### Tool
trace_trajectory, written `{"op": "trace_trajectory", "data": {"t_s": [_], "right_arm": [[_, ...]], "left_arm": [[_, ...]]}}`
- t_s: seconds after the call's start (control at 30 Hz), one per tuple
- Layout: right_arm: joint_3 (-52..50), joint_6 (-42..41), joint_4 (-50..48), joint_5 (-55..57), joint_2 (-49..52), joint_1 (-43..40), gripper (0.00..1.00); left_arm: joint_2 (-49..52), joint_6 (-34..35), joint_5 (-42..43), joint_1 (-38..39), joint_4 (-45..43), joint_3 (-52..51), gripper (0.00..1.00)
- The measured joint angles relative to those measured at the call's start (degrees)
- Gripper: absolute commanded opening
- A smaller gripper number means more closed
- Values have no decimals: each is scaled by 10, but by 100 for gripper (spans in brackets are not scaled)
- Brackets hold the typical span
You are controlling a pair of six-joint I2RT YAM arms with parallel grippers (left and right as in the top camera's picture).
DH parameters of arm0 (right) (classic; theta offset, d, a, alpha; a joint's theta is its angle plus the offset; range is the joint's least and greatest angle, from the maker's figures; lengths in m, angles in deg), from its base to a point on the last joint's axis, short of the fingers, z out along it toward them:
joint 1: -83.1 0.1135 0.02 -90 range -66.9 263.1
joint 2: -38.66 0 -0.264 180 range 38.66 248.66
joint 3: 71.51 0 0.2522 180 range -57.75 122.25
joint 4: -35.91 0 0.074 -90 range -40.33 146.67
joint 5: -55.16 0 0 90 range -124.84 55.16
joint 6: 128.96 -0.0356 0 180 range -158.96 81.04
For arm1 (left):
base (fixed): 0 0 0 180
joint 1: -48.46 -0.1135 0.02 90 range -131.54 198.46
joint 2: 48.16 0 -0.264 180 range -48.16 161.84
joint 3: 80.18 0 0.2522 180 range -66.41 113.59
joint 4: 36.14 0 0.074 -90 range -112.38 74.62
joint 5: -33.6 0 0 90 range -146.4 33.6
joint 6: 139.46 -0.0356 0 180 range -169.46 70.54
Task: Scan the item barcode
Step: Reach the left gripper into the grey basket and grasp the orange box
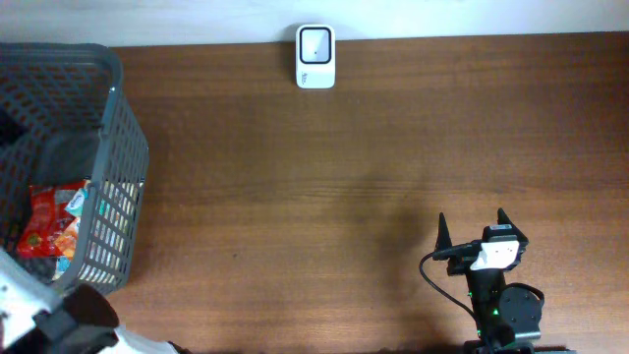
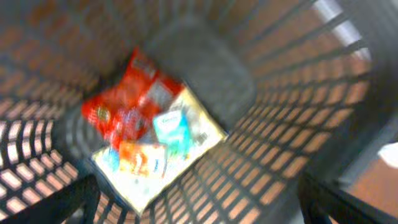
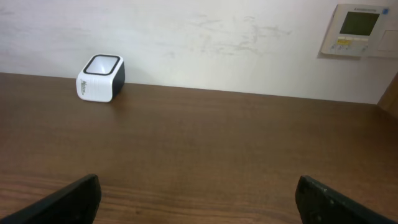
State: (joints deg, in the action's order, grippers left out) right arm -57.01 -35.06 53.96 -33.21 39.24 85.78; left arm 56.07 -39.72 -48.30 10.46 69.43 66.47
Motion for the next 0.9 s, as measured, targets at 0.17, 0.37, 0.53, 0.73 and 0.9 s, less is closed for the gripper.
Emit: {"op": "trace_trajectory", "data": {"t_s": [0.17,0.37,0.53,0.73,0.9], "right_arm": [[0,0,0,0,0,0,98],[0,0,0,0,0,0,98],[0,0,0,0,0,0,98],[0,0,0,0,0,0,98],[0,0,0,0,0,0,98]], "left_arm": [[64,0,-37,0,45,-27,99],[66,2,-54,0,-12,-180,99],[68,10,-55,1,-109,-331,99],[69,31,-53,0,-214,-462,41],[65,35,-54,1,-222,-462,0]]}}
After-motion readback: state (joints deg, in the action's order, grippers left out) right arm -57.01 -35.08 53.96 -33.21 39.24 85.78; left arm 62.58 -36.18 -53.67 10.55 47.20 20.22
